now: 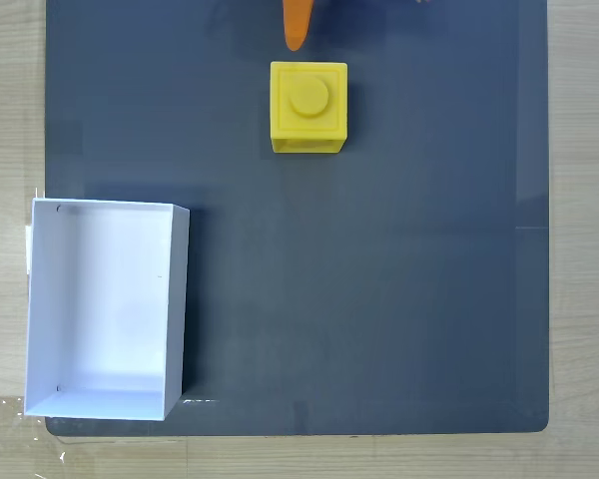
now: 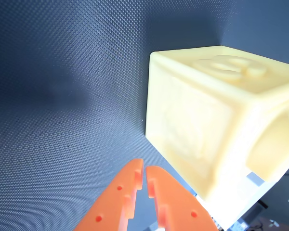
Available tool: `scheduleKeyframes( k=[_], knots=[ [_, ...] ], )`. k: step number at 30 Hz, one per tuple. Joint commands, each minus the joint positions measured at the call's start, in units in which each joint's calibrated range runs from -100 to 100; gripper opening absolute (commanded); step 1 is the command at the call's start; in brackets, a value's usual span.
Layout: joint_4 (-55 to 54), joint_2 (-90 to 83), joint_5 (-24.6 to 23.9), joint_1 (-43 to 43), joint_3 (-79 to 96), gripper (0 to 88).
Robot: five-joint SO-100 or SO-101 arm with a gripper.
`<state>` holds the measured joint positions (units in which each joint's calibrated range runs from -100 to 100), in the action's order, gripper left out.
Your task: Grasp a yellow block and put it in the box
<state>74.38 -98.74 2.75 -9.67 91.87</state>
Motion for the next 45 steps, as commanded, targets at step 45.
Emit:
scheduleKeyframes(
  k=[45],
  knots=[
    [-0.8,0.3,0.5,0.0,-0.3,1.0]
  ],
)
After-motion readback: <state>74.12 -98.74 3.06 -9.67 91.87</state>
